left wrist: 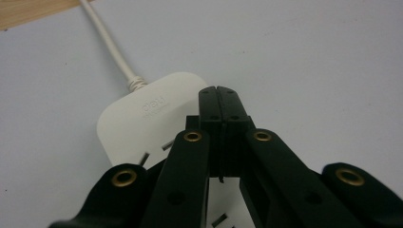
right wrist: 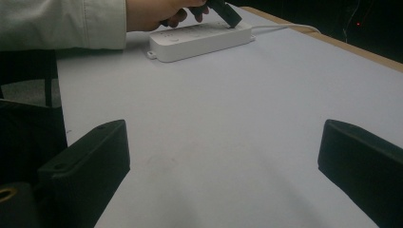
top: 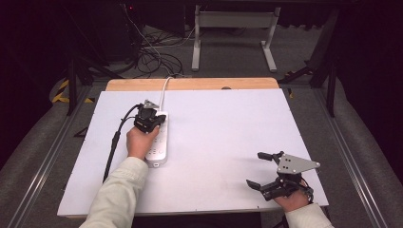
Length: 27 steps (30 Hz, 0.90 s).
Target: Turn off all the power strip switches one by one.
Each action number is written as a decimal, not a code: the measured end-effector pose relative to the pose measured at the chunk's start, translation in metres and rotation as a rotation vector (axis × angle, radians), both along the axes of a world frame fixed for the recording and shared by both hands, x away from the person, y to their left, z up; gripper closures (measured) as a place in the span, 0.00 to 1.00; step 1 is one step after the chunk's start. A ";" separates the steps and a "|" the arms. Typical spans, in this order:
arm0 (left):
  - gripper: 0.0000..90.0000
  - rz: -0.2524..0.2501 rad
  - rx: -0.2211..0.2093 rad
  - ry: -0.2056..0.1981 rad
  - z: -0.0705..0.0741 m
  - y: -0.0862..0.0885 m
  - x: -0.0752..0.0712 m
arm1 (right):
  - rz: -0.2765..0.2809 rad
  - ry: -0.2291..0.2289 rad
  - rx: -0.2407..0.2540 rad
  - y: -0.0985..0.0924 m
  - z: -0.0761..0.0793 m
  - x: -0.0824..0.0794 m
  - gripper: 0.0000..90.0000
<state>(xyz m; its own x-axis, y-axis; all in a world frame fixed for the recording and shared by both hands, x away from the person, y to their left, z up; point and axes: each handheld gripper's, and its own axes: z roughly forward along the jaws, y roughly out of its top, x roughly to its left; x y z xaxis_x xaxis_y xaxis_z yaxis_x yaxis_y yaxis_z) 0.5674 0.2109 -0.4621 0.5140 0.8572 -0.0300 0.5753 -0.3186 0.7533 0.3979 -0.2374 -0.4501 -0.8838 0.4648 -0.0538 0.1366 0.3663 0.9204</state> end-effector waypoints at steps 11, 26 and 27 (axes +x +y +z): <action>1.00 0.008 0.012 0.004 -0.001 0.000 0.000 | 0.001 0.000 0.001 0.000 0.000 0.000 0.04; 1.00 0.006 0.065 -0.008 0.000 -0.005 -0.003 | 0.000 -0.005 -0.001 0.000 0.001 -0.001 0.04; 1.00 0.008 0.047 -0.003 0.000 -0.006 -0.003 | 0.000 -0.004 0.000 0.000 0.001 -0.001 0.04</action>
<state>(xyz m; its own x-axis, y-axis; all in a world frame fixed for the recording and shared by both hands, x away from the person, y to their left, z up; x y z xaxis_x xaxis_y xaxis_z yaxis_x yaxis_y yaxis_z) 0.5642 0.2053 -0.4623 0.5073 0.8617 0.0116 0.5758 -0.3489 0.7394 0.3965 -0.2369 -0.4496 -0.8837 0.4645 -0.0579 0.1325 0.3668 0.9208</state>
